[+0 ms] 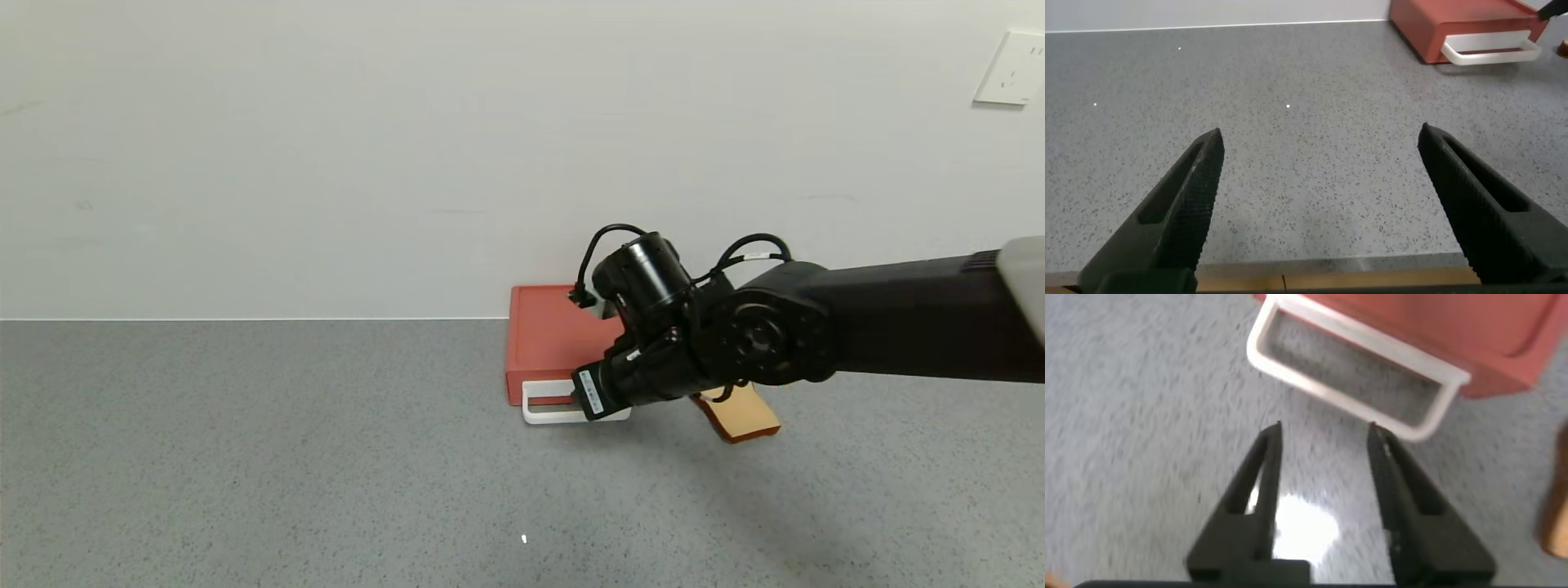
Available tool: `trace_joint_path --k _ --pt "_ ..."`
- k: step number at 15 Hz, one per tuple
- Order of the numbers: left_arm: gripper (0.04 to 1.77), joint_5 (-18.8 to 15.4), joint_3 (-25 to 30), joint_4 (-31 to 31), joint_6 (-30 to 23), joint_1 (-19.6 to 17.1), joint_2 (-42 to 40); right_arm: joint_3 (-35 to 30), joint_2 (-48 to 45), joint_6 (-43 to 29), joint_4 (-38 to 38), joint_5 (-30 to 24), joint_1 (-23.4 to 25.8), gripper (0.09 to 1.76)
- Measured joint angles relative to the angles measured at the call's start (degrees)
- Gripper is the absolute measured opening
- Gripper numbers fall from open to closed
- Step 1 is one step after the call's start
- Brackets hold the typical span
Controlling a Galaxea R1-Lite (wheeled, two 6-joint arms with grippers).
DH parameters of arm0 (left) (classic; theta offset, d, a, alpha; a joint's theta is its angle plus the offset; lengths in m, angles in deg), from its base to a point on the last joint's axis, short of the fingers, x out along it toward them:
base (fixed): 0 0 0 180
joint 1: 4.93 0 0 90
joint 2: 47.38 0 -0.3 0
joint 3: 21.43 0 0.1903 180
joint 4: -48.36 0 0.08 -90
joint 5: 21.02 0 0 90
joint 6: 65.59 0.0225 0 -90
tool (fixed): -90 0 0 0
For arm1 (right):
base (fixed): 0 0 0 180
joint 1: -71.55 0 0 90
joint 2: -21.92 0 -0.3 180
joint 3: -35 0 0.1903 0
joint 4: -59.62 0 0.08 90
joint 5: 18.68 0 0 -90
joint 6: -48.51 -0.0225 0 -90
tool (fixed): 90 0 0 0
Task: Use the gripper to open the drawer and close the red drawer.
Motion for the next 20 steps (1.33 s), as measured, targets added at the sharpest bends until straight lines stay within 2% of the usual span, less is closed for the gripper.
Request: trace_joint_path --k 3,7,16,20 --pt "1.72 0.2 0.0 0.1 -0.1 0.0 0.0 -8.2 -9.4 3.3 0.1 -2.0 1.2 1.14" --pt "1.72 0.1 0.0 0.0 -0.2 0.0 0.0 -19.0 -23.4 4.9 0.2 -3.3 3.9 1.37" --pt "1.72 0.3 0.0 0.2 -0.1 0.0 0.0 -39.9 -57.9 6.6 0.1 -3.1 9.5 1.6" --pt "1.72 0.3 0.0 0.2 0.0 0.0 0.0 -44.5 -70.8 6.4 -0.2 -3.2 18.1 1.64"
